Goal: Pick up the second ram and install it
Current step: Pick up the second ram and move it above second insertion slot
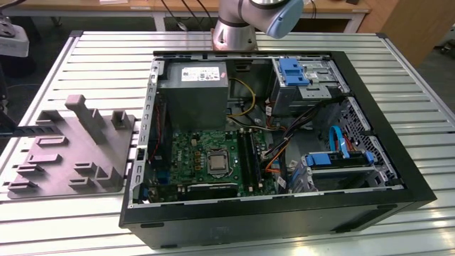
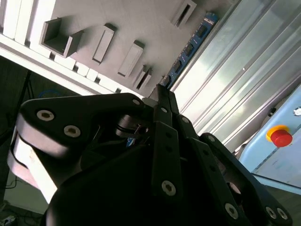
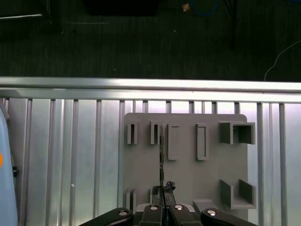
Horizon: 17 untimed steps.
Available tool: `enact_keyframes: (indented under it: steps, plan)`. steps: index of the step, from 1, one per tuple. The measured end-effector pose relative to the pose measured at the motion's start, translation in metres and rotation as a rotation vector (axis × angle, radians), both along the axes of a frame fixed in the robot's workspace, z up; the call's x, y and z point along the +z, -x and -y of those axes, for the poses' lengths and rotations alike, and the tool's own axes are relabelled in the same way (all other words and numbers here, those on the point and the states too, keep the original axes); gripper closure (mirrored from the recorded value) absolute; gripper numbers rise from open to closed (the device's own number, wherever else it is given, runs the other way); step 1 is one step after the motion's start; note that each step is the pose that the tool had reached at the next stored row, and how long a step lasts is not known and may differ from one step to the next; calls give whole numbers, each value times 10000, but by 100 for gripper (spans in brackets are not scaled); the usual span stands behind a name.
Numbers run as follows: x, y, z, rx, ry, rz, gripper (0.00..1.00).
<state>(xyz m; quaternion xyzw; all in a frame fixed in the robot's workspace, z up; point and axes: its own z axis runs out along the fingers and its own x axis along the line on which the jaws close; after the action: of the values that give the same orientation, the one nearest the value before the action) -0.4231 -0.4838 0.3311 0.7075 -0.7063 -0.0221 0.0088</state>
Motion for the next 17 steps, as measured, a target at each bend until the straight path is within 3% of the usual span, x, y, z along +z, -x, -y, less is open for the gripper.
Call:
enact_keyframes:
  steps: [8, 17]
  plan:
    - [90, 0, 0, 0, -1, 1, 89]
    - [329, 0, 0, -1, 0, 0, 89]
